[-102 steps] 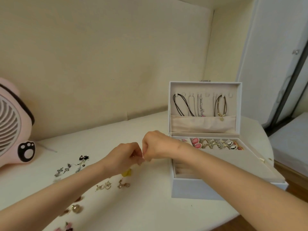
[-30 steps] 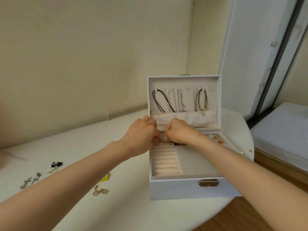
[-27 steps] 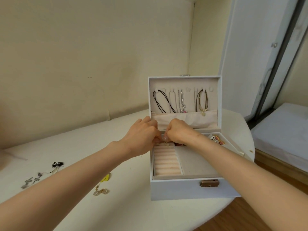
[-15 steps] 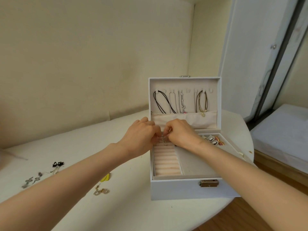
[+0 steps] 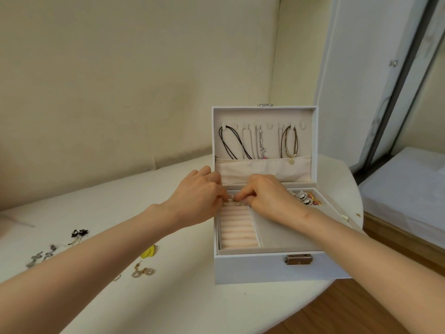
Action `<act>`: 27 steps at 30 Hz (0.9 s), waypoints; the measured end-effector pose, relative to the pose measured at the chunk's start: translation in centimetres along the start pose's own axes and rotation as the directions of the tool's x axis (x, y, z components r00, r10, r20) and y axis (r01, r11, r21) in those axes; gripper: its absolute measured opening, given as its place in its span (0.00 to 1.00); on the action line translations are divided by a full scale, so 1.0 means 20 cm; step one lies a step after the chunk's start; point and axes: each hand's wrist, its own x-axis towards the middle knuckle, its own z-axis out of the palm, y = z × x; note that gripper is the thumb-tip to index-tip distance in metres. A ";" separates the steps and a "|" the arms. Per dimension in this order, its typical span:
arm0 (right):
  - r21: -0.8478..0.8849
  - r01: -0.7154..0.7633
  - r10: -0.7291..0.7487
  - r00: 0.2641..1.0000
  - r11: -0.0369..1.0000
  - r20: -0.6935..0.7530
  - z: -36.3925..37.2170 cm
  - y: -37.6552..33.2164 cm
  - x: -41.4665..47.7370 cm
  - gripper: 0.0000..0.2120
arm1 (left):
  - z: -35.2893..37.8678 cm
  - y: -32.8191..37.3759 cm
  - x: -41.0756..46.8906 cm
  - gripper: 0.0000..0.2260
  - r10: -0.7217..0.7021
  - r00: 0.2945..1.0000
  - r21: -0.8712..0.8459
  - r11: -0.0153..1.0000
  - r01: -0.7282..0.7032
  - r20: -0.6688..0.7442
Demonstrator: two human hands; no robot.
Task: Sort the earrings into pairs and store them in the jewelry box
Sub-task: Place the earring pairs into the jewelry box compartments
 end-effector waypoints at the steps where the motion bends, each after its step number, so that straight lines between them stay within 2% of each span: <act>1: -0.006 0.007 -0.007 1.000 1.000 0.006 0.00 0.00 0.00 0.12 | 0.00 0.00 0.00 0.28 0.005 1.000 0.010 1.000 -0.005 0.001; 7: -0.027 0.026 -0.026 0.999 0.999 0.020 0.00 -0.01 0.00 0.12 | -0.02 0.02 0.00 0.35 0.002 0.998 0.039 0.999 -0.005 0.065; 10: 0.034 0.011 -0.011 1.000 0.999 0.003 0.00 0.00 -0.01 0.10 | -0.03 0.03 0.00 0.21 -0.033 0.996 0.032 0.999 0.031 0.079; 12: 0.068 0.013 -0.012 1.000 0.998 -0.007 -0.01 0.00 -0.02 0.09 | -0.03 0.03 0.00 0.18 -0.034 0.998 0.019 0.999 0.033 0.060; 16: 0.120 0.017 -0.015 1.000 0.993 -0.020 -0.01 0.00 -0.03 0.08 | -0.03 0.01 -0.01 0.24 -0.048 0.998 -0.004 0.999 0.048 0.043; 21: 0.077 0.014 -0.013 1.000 0.997 -0.013 0.00 -0.01 -0.02 0.10 | -0.02 0.01 -0.02 0.34 -0.008 1.000 -0.008 1.000 0.008 0.030; 23: 0.082 -0.001 0.002 1.000 0.997 -0.009 0.00 -0.01 -0.01 0.10 | -0.02 0.01 -0.02 0.34 -0.007 0.999 0.009 1.000 0.007 0.037; 27: 0.098 -0.029 0.030 1.000 0.995 -0.005 0.01 -0.01 -0.01 0.10 | -0.01 0.02 -0.01 0.28 -0.010 0.999 0.017 1.000 0.009 0.046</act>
